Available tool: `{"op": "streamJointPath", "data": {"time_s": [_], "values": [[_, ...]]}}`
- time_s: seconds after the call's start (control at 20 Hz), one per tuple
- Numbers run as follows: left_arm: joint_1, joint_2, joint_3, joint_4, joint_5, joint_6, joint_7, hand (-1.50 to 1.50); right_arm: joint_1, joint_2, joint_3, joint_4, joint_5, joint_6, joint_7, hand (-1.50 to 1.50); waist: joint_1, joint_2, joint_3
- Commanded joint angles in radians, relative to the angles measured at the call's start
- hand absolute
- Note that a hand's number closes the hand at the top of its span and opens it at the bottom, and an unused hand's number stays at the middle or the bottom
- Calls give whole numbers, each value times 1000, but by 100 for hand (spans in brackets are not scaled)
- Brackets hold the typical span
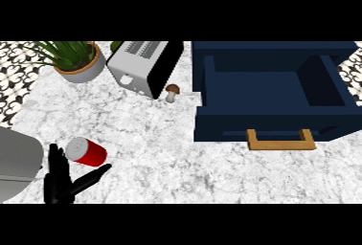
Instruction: Pick up the can, place it into the drawer and close the drawer
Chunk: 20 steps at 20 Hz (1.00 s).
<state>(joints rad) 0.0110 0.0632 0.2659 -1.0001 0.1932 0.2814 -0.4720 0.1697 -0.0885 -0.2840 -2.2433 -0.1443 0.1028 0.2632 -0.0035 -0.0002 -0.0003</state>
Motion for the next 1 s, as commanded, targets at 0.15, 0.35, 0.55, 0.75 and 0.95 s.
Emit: {"op": "streamJointPath", "data": {"time_s": [0.15,0.35,0.55,0.75,0.95], "values": [[-100,47,44,206,41,-90,-120,-150,30,42,4,73,29,35,-102,-150,-1,0,0],[-156,80,29,271,36,-129,-115,-150,-84,14,28,45,66,-24,18,-150,1,1,0],[-257,77,23,389,25,-151,-140,-150,46,25,-41,-12,-18,37,-32,-150,-8,1,0],[-293,87,10,392,40,-211,-119,150,-78,4,-22,92,38,6,-43,-150,-1,1,0],[-341,70,9,445,41,-219,-186,150,-102,-20,-29,46,25,0,25,-150,-1,1,0]]}}
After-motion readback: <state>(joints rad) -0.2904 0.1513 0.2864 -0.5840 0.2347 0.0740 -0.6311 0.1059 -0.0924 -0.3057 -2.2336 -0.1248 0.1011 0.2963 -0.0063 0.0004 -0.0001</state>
